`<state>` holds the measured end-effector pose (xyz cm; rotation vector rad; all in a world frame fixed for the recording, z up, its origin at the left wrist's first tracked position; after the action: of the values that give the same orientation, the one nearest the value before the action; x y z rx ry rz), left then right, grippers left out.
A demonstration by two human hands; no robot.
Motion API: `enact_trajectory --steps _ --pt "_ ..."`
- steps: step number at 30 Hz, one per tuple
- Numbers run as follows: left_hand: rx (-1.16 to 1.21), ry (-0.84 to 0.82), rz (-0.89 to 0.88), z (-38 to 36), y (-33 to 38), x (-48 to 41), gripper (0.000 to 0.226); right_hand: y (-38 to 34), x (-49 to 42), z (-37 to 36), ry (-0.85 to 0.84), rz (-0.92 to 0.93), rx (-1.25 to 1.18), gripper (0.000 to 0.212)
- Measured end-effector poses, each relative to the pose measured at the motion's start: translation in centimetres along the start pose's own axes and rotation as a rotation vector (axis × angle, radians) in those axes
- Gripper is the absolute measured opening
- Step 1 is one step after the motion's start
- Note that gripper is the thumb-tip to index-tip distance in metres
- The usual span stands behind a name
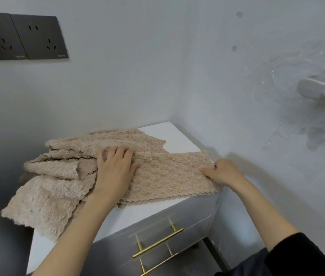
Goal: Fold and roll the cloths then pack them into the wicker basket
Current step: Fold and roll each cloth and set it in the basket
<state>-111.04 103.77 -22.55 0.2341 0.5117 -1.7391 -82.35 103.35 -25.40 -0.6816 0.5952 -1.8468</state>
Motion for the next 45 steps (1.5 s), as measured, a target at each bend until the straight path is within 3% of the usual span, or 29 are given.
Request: enact_trajectory --steps 3,6,8,10,13,18,21,23,25,27,31,34,40,45 --pt "-0.034 -0.062 0.000 -0.7 -0.1 -0.1 0.044 -0.5 0.1 0.6 0.012 0.051 -0.068 0.037" --pt "-0.011 -0.093 0.019 -0.4 -0.4 -0.7 0.038 -1.1 0.6 1.9 0.194 0.140 -0.009 0.018" --pt "0.097 -0.137 0.011 -0.2 -0.4 -0.8 0.026 -1.9 0.8 2.5 0.332 0.216 0.073 0.015" --pt "0.236 -0.213 -0.024 0.0 0.0 -0.9 0.032 -2.8 0.6 2.9 0.445 0.295 0.120 0.017" --pt "0.453 -0.307 -0.022 0.1 0.8 -1.0 0.030 -4.3 -0.1 3.1 0.545 0.439 0.030 0.021" --pt "0.798 -0.512 0.074 -0.2 2.3 -0.8 0.028 -6.2 -2.9 2.1 0.435 0.471 -0.433 0.019" --pt "1.197 -0.709 0.257 -0.3 3.8 0.2 0.019 -8.2 -3.9 0.1 0.205 0.511 -0.681 0.022" --pt "1.346 -0.816 0.326 -0.3 4.9 0.7 0.019 -9.6 -3.8 -1.3 0.034 0.584 -0.755 0.037" --pt "1.306 -0.830 0.324 -0.5 5.3 1.0 0.028 -10.0 -3.6 -2.0 -0.038 0.645 -0.671 0.055" --pt "1.068 -0.753 0.240 -0.7 5.0 1.1 0.037 -9.7 -3.6 -2.3 -0.044 0.638 -0.588 0.062" --pt "0.558 -0.426 0.057 -0.5 4.0 0.9 0.050 -9.3 -2.9 -1.7 -0.033 0.616 -0.496 0.040" --pt "0.516 -0.294 -0.060 0.2 4.0 0.9 0.048 -9.2 -1.6 -1.1 -0.070 0.616 -0.363 0.024" --pt "0.346 -0.263 -0.371 0.4 3.2 1.3 0.043 -8.1 3.1 0.4 -0.344 0.549 -0.041 0.012" --pt "0.293 -0.230 -0.425 0.4 3.1 1.6 0.048 -5.9 7.6 0.6 -0.496 0.493 0.285 0.032"
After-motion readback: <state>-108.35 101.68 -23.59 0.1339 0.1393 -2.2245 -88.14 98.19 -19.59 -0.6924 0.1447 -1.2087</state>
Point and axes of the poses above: each hand's wrist, its own x-axis away from the middle knuckle, its own z-axis out of the back of the hand, y = z × x, the point moved 4 cm from there along -x, towards the middle knuckle, and after that the axes turned 15 degrees about -x, right-handed, at the moved point
